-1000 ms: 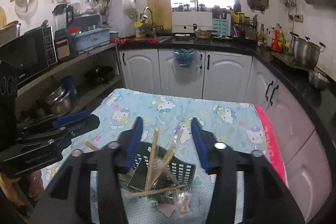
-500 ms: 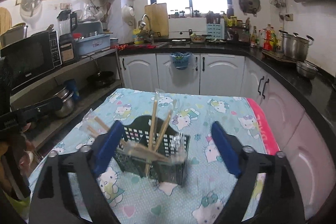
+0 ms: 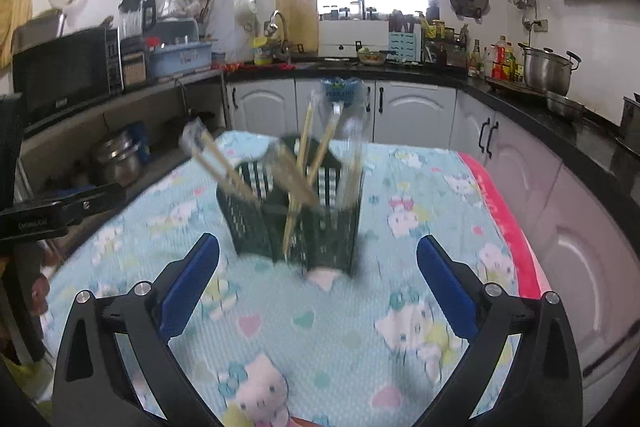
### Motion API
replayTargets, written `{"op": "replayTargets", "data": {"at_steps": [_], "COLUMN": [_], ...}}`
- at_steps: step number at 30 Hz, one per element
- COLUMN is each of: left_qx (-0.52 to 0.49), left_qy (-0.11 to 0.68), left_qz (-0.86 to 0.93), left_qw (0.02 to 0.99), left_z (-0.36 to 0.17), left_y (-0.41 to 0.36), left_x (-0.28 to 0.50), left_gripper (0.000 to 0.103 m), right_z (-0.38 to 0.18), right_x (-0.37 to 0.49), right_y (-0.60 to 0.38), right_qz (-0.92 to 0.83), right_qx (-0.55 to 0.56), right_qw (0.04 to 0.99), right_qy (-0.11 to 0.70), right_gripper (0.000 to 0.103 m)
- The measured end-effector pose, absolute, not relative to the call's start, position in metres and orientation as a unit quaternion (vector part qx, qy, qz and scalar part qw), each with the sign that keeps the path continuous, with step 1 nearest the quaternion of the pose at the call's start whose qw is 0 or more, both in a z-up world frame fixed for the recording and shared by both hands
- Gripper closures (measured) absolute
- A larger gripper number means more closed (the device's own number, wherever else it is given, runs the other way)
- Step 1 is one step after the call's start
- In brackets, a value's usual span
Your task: Organize utensils
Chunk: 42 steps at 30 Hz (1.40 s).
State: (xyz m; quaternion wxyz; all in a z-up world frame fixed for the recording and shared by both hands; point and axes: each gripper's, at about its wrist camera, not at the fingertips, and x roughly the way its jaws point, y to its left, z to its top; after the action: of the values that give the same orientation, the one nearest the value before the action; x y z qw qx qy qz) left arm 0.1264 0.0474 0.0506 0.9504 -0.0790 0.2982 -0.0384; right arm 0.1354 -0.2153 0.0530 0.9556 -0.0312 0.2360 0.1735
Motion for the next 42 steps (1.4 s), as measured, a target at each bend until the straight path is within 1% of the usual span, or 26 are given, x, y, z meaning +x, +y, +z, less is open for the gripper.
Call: {"op": "replayTargets", "data": {"at_steps": [6,11,20,42], "left_qx": [-0.059,-0.054,-0.045,-0.055], "left_qy": [0.293,0.277,0.227,0.223], "left_qz": [-0.017,-0.001,0.007,0.003], "left_qw": [0.954,0.959,0.973,0.973], "left_z": [0.019,-0.003,-0.014,-0.013], "left_y": [0.037,0.025,0.011,0.008], "left_x": [0.107,0.095,0.078,0.075], "left_gripper": [0.010,0.010,0.010,0.010], "right_z": [0.016,-0.003,-0.016,-0.019], "right_x": [0.109,0.086,0.074,0.075], "right_y": [-0.217,-0.217,-0.226,-0.226], "right_qz": [0.172,0.156,0.128,0.130], "right_qx": [-0.049,-0.054,-0.022,-0.016], "right_qw": [0.956,0.971,0.984,0.983], "right_qy": [0.231,0.175,0.123,0.129], "right_gripper": [0.006,0.006,0.006,0.006]}}
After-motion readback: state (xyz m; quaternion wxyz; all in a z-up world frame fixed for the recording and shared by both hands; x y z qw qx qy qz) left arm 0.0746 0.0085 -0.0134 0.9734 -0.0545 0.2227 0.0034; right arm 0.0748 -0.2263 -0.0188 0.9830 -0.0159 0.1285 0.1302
